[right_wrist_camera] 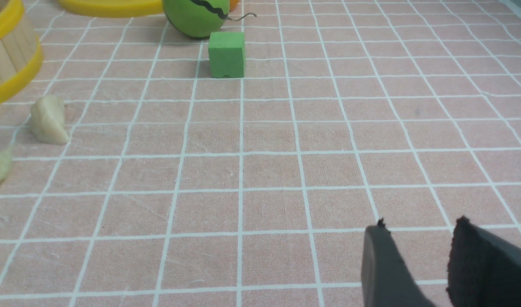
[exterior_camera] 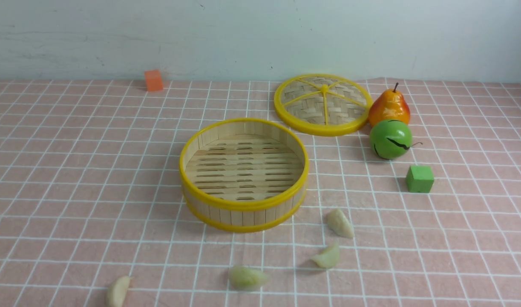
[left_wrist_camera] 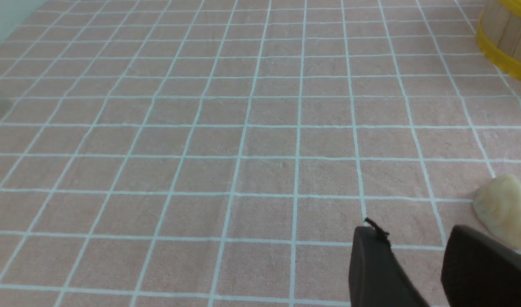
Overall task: Put the dumplings into the steamer on the table with the pink tablecloth.
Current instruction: 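Reach for and grasp a dumpling on the table with the left gripper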
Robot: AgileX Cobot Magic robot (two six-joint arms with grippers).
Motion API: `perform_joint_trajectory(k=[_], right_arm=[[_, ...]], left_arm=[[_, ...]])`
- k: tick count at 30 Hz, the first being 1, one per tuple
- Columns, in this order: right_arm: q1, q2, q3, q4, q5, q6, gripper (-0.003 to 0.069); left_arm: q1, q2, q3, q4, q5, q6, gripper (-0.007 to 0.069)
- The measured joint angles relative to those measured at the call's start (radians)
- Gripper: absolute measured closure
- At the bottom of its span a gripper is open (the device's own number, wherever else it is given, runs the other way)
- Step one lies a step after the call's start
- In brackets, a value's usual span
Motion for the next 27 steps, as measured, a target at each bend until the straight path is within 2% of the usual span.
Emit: perform_joint_trajectory(k=[3, 8, 11, 14, 17, 19, 24, 27], right_arm=[[0.000, 0.000, 0.000, 0.004, 0.000, 0.000, 0.0420], [0.000, 0.000, 0.000, 0.106, 0.000, 0.000, 0.0420], [0.000, 0.000, 0.000, 0.301, 0.002, 0.020, 0.0420], [0.000, 0.000, 0.006, 0.658, 0.015, 0.126, 0.0420], [0.000, 0.000, 0.010, 0.899, 0.023, 0.182, 0.0420], [0.000, 0.000, 0.010, 1.002, 0.019, 0.193, 0.0420], [0.000, 0.000, 0.010, 1.035, 0.016, 0.146, 0.0420], [0.000, 0.000, 0.010, 1.049, 0.016, 0.093, 0.0420]], left_arm=[[0.000, 0.000, 0.000, -0.018, -0.043, -0.029, 0.0387], [0.000, 0.000, 0.000, -0.280, -0.163, -0.238, 0.0387], [0.000, 0.000, 0.000, -0.602, -0.263, -0.498, 0.0387], [0.000, 0.000, 0.000, -0.863, -0.323, -0.669, 0.0386], [0.000, 0.000, 0.000, -0.932, -0.318, -0.683, 0.0386], [0.000, 0.000, 0.000, -0.947, -0.302, -0.682, 0.0386], [0.000, 0.000, -0.001, -0.956, -0.252, -0.676, 0.0386], [0.000, 0.000, -0.058, -0.924, -0.194, -0.586, 0.0386]])
